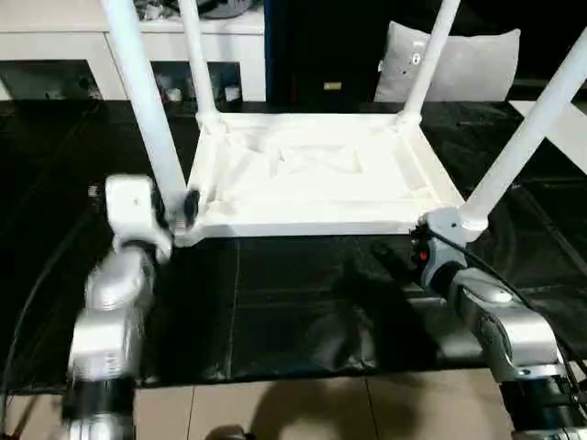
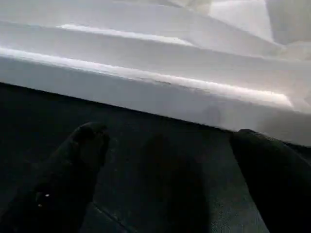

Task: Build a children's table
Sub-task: Rotate table base

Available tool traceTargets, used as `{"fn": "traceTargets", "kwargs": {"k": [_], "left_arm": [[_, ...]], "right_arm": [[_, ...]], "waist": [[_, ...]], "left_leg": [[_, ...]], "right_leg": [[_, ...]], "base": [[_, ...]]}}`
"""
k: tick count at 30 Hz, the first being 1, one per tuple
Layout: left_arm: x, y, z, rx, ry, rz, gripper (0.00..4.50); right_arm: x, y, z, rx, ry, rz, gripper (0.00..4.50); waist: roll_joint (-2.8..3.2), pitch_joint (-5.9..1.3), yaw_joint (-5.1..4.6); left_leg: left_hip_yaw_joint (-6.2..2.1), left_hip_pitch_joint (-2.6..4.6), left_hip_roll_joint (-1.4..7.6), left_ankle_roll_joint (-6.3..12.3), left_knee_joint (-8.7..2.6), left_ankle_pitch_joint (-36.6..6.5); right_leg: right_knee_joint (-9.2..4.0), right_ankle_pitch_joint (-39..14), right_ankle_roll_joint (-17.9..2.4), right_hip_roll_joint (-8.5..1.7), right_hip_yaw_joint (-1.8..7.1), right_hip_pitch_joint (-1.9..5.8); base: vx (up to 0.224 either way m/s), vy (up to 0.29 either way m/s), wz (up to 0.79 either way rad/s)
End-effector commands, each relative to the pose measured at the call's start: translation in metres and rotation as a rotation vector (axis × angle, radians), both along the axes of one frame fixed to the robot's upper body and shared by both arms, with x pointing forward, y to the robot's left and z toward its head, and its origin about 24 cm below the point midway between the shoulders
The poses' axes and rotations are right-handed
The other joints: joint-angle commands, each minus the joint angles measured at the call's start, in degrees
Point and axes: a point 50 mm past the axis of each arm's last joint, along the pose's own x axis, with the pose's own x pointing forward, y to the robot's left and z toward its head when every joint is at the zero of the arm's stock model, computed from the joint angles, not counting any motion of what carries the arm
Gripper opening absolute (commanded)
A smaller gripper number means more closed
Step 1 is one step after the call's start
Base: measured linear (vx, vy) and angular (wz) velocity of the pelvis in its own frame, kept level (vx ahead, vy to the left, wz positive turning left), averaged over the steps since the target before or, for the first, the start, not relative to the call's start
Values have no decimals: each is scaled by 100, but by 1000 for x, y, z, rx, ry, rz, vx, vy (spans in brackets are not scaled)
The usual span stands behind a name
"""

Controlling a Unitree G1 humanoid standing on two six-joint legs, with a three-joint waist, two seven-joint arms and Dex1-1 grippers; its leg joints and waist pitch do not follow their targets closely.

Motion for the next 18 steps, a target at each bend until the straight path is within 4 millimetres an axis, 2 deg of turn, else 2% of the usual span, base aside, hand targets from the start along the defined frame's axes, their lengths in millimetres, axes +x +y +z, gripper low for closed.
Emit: {"fn": "traceTargets", "kwargs": {"k": [1,2,3,6,7,8,10,11,14,15,16,17,18], "left_arm": [[4,3,0,-8,-3,-10,444],[9,4,1,-2,-7,-17,444],[17,3,4,6,-10,-64,444],[25,0,4,12,0,-139,444],[35,-4,4,10,31,-234,444],[37,-5,5,9,37,-251,444],[44,-6,5,-17,69,-338,444],[44,-7,5,-17,70,-341,444],[41,-14,5,-80,111,-608,444],[38,-16,5,-102,121,-671,444],[36,-17,4,-111,136,-710,444],[30,-19,1,-122,169,-815,444],[25,-21,-1,-128,197,-892,444]], "right_arm": [[2,-9,-1,-13,14,-47,450],[3,-10,-3,-18,23,-61,450],[4,-15,-6,-36,33,-85,450],[7,-19,-8,-45,44,-102,450],[11,-25,-11,-52,57,-129,450],[12,-27,-11,-53,59,-134,450],[16,-34,-13,-64,60,-164,450],[16,-34,-13,-64,60,-164,450],[22,-44,-14,-71,45,-193,450],[23,-46,-14,-73,44,-197,450],[23,-46,-14,-76,42,-197,450],[24,-49,-14,-83,38,-198,450],[25,-51,-15,-87,38,-198,450]], "waist": [[-34,-374,-5],[-47,-380,-8],[-38,-379,-8],[-45,-383,0],[-75,-395,-9],[-65,-371,-9],[-64,-392,2],[-58,-402,16],[-51,-414,33],[-37,-403,42],[-28,-403,55],[-29,-402,78],[-60,-397,80]], "left_leg": [[-314,58,496,229,-411,-650],[-306,64,492,240,-404,-613],[-286,63,439,253,-397,-554],[-298,70,477,212,-403,-522],[-305,64,511,194,-407,-492],[-273,75,447,244,-398,-494],[-279,77,470,179,-401,-443],[-288,91,510,160,-397,-389],[-275,88,520,143,-390,-276],[-254,103,551,108,-393,-276],[-253,105,562,93,-390,-285],[-245,104,578,77,-397,-270],[-239,94,579,78,-403,-267]], "right_leg": [[-513,-1849,248,-749,498,271],[-505,-1784,231,-737,503,258],[-513,-1787,248,-727,510,251],[-494,-1719,182,-770,522,263],[-448,-1603,93,-785,525,283],[-511,-1739,134,-757,519,236],[-463,-1698,91,-789,538,270],[-421,-1536,20,-807,552,268],[-363,-1249,-222,-846,564,268],[-341,-1179,-386,-852,578,257],[-331,-1143,-436,-859,580,259],[-302,-1096,-515,-866,583,261],[-298,-1111,-532,-867,585,266]], "base": [[0,0,0],[0,0,0],[0,0,0],[0,0,0],[0,0,0],[0,0,0],[0,0,0],[0,0,0],[0,0,0],[0,0,0],[0,0,0],[0,0,0],[0,0,0]]}}
